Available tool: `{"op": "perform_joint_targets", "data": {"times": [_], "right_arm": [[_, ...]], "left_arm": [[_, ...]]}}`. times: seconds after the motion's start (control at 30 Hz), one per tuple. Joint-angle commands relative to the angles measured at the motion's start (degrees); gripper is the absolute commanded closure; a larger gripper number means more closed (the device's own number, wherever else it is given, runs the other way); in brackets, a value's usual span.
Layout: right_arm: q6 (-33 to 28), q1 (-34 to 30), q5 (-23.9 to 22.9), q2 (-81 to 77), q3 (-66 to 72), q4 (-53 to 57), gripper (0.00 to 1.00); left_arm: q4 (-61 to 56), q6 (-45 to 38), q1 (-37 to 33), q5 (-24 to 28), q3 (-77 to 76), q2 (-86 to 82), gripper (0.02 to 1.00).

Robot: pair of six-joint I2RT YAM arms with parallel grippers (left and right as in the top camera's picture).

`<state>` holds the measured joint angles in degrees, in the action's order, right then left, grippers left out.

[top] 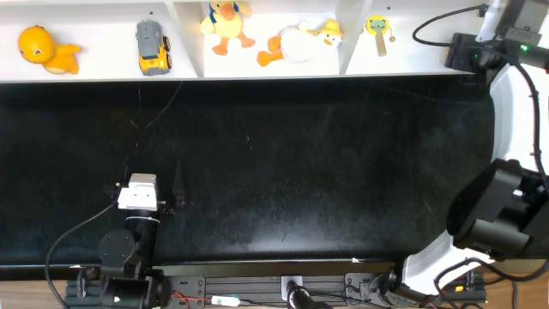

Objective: Store Toys

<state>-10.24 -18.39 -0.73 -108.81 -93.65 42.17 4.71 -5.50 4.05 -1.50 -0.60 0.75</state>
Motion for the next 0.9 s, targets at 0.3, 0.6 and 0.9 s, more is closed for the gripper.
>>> {"op": "perform_joint_targets", "data": {"times": [0.3, 0.6, 0.9], "right_arm": [[-1.33, 2.16, -7.02, 14.47, 15.26, -2.4, 0.005], [-1.51, 5.18, -4.81, 49.92, 58.1, -20.48, 0.007], [-0.02, 15.15, 5.01, 85.4, 86.53, -35.54, 0.007]], "left_arm": [[0.11, 1.03, 0.2, 0.76, 0.15, -0.61, 0.02], [0.11, 1.03, 0.2, 0.76, 0.15, -0.61, 0.02], [0.11, 1.03, 0.2, 0.76, 0.15, -0.61, 0.02]]}}
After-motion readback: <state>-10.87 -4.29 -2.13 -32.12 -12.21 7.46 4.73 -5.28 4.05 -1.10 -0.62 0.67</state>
